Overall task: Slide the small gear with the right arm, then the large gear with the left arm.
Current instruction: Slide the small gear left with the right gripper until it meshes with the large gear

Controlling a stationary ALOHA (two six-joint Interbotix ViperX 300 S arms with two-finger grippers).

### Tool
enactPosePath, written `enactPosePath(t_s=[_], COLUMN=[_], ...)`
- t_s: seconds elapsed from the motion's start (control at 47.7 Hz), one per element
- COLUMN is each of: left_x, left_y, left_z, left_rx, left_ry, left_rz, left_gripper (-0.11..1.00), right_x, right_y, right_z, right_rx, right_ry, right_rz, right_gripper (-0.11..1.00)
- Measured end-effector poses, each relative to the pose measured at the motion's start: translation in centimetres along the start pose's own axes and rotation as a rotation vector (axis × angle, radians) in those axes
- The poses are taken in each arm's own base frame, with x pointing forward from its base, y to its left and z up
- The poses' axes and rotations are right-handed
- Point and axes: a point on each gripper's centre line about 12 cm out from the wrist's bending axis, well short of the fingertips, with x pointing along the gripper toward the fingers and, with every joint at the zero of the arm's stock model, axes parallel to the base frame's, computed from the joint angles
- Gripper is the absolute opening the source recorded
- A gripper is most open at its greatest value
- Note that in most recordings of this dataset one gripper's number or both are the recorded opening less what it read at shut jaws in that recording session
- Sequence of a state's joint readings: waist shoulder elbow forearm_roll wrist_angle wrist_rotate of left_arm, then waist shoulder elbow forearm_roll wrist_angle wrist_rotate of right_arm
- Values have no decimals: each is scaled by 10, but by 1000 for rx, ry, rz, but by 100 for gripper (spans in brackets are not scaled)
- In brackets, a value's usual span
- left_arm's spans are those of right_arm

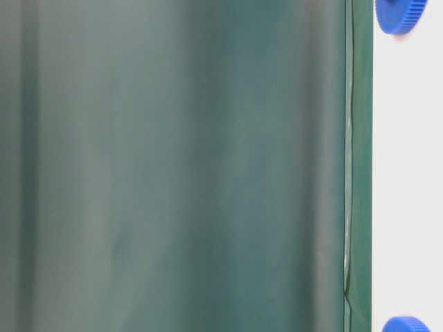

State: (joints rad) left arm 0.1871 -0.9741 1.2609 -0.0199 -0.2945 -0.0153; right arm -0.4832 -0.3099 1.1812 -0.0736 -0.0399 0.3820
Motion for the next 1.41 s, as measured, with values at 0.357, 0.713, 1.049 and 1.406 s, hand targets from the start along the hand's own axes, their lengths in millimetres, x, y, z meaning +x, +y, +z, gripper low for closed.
enactPosePath(t_s=[0.357, 0.713, 1.049, 1.406], left_x=[-2, -2, -2, -2], left_y=[0, 0, 0, 0], left_z=[3, 3, 1, -5], left_rx=[0, -2, 0, -1], left_ry=[-15, -17, -11, 6], left_rz=[0, 0, 0, 0], left_gripper=[0, 0, 0, 0], right_x=[-8, -4, 8, 66], right_y=[-3, -3, 1, 46], right_z=[-5, -8, 1, 45], right_rx=[-2, -3, 4, -65], right_ry=[50, 48, 14, 5], right_rz=[-24, -21, -2, 68], right_gripper=[50, 50, 50, 50])
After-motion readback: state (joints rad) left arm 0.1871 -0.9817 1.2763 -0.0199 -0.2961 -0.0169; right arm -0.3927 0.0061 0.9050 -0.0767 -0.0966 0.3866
